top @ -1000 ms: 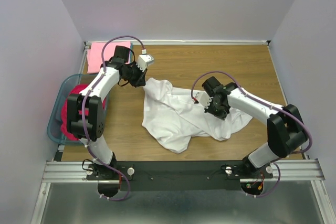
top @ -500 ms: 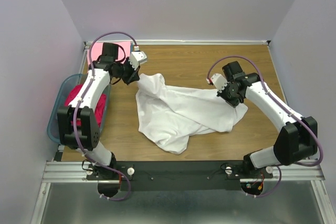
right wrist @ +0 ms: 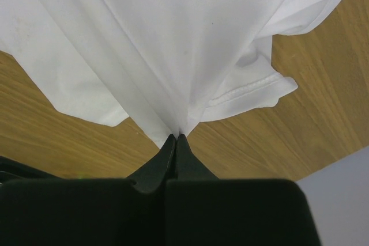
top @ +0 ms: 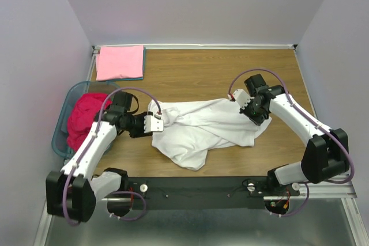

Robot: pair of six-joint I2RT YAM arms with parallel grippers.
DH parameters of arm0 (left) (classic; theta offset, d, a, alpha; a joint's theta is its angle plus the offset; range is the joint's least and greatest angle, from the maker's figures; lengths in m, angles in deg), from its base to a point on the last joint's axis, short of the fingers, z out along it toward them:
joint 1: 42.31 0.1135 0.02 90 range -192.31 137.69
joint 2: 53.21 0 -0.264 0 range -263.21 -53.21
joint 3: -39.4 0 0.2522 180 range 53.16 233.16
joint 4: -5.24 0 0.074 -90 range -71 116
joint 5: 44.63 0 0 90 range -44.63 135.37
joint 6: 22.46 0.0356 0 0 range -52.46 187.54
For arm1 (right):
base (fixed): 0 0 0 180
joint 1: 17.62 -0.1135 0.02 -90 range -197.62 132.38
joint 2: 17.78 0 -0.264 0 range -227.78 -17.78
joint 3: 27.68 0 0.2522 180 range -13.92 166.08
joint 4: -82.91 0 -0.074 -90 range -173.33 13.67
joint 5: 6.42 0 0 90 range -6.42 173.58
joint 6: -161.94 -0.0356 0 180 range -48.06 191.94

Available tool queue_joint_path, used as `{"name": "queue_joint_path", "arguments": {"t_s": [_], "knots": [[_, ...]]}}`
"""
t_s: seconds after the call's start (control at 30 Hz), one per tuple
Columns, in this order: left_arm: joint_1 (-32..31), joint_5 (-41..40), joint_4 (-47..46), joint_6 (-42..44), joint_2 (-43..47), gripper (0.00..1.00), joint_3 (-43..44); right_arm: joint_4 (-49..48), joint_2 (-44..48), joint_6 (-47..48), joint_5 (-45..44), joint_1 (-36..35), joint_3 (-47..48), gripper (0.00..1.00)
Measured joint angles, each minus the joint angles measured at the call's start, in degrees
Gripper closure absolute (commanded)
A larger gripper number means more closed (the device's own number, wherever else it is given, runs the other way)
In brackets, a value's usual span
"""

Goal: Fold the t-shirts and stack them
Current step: Flatten the tshirt out

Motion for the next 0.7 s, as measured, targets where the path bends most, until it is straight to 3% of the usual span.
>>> {"name": "queue_joint_path", "arguments": {"t_s": [0.1, 0.2, 0.3, 0.5, 0.7], "knots": [[-0.9, -1.7, 0.1, 0.8, 7.7, 0.42, -2.9, 0.1, 0.0, 0.0, 0.5, 0.0, -0.5, 0.99], [-0.6, -2.9, -2.0, -2.3, 8.0, 0.42, -1.1, 0.3, -0.1, 0.0, 1.1, 0.0, -0.5, 0.99], [1.5, -2.8, -3.9, -7.3, 0.0, 0.42, 3.6, 0.4, -0.8, -0.1, 1.4, 0.0, -0.4, 0.99], [6.5, 2.1, -3.6, -16.1, -24.3, 0.41, 16.8, 0.8, -1.4, -0.1, 1.5, 0.0, -0.3, 0.99], [9.6, 7.6, -0.2, -22.0, -32.5, 0.41, 21.2, 0.9, -1.4, -0.2, 1.6, 0.0, -0.3, 0.99]]}}
